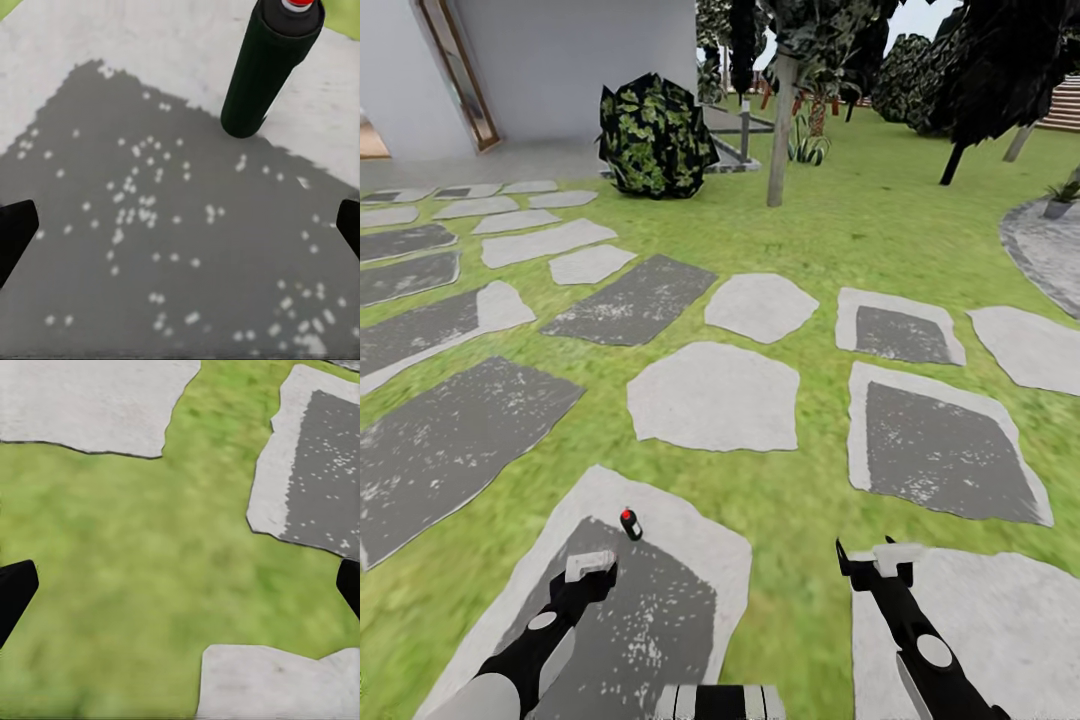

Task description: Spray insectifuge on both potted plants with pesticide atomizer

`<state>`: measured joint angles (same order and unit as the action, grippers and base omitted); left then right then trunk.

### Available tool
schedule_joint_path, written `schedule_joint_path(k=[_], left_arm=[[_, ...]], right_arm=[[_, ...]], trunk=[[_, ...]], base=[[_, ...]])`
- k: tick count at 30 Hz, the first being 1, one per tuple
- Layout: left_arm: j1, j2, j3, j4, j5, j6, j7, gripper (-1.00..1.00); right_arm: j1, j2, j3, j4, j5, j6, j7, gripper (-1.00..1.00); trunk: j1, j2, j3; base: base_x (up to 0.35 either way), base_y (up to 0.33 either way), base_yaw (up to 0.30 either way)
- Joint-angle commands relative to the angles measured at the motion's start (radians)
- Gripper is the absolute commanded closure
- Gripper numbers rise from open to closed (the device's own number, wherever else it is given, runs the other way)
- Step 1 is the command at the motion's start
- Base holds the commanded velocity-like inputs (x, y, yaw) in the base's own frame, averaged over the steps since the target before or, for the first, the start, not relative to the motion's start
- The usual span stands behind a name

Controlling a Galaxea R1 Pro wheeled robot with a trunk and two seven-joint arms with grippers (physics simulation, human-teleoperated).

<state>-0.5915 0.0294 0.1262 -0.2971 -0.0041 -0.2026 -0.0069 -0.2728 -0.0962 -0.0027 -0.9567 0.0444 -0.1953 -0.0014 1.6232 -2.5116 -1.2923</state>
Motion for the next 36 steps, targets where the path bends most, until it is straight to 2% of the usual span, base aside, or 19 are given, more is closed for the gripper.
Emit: schedule_joint_path(k=[1,13,28,33,36], left_arm=[[-0.001,0.0,0.003,0.001,0.0,-0.004,-0.001,-1.0],[0.006,-0.002,0.0,-0.004,-0.002,-0.013,-0.002,-1.0],[0.01,-0.004,-0.01,-0.01,-0.003,-0.018,-0.002,-1.0],[0.01,-0.006,-0.011,-0.004,-0.004,-0.084,-0.003,-1.0],[0.01,-0.006,-0.013,-0.003,-0.005,-0.1,-0.004,-1.0]], right_arm=[[0.0,0.0,0.0,0.001,0.005,-0.003,0.0,-1.0],[0.0,0.0,0.0,0.001,0.005,-0.003,0.0,-1.0],[0.0,-0.001,0.0,0.001,0.005,-0.003,0.0,-1.0],[0.0,-0.001,0.0,0.002,0.006,-0.003,0.0,-1.0],[0.0,-0.001,0.001,0.004,0.006,-0.003,0.0,-1.0]], trunk=[[0.0,-0.001,-0.006],[0.006,-0.003,-0.064],[0.006,-0.003,-0.064],[0.006,-0.003,-0.064],[0.006,-0.003,-0.064]], base=[[0.0,0.0,0.075],[0.0,0.0,0.063],[0.0,0.0,0.002],[0.0,-0.044,0.0],[0.0,-0.014,0.0]])
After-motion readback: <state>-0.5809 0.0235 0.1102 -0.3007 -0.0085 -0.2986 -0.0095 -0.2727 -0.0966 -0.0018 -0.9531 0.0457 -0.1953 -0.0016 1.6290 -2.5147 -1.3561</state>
